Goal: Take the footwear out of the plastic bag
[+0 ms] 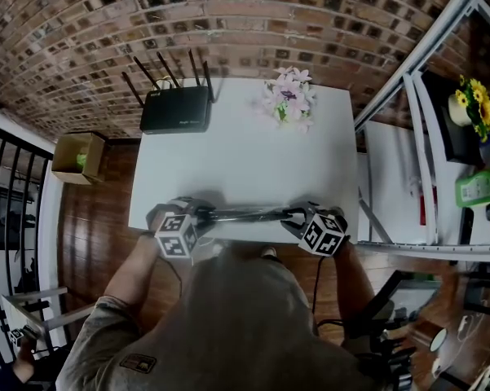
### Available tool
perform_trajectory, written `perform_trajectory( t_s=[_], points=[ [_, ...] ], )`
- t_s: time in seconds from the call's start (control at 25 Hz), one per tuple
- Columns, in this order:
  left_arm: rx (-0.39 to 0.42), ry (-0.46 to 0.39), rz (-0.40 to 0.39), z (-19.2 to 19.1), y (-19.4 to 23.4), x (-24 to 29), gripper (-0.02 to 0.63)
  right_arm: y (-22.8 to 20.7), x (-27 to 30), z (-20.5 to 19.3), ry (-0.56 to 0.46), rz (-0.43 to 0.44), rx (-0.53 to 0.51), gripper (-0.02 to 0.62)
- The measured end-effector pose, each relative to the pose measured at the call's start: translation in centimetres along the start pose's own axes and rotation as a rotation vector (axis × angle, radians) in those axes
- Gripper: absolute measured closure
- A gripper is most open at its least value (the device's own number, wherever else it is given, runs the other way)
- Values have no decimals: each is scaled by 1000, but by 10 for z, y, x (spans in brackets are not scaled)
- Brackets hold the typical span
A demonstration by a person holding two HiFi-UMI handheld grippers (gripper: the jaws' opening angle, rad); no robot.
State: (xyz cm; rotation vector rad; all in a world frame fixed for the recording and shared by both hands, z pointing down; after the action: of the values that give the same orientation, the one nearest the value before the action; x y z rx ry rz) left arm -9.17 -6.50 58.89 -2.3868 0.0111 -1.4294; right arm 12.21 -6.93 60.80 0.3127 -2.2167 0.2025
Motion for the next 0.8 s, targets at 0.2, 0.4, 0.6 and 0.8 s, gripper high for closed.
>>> perform_trajectory(
  t_s=[0.2, 0.4, 0.6, 0.8],
  points=[
    [15, 11, -24, 1, -3, 0, 465, 3, 0, 1, 27, -3, -26, 459],
    [21, 11, -18, 3, 0, 1, 466, 13, 9, 25, 17, 33, -95, 426],
    [25, 16, -18, 2, -1, 1, 468, 21, 22, 37, 40, 39, -154, 441],
    [14, 8, -7, -1, -2, 0, 472, 20, 19, 34, 42, 31, -154, 457]
  ],
)
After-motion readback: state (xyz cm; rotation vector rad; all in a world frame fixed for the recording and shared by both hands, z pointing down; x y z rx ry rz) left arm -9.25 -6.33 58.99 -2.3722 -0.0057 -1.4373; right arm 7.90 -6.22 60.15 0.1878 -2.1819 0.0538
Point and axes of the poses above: the fingertips, and each gripper's own axes: x forward along the fingers, y to its left, z out of its top, the point moved 4 cm from there along -x, backward along the fingers, and after that the axes turned 12 degrees about x, right-handed, at the moved point
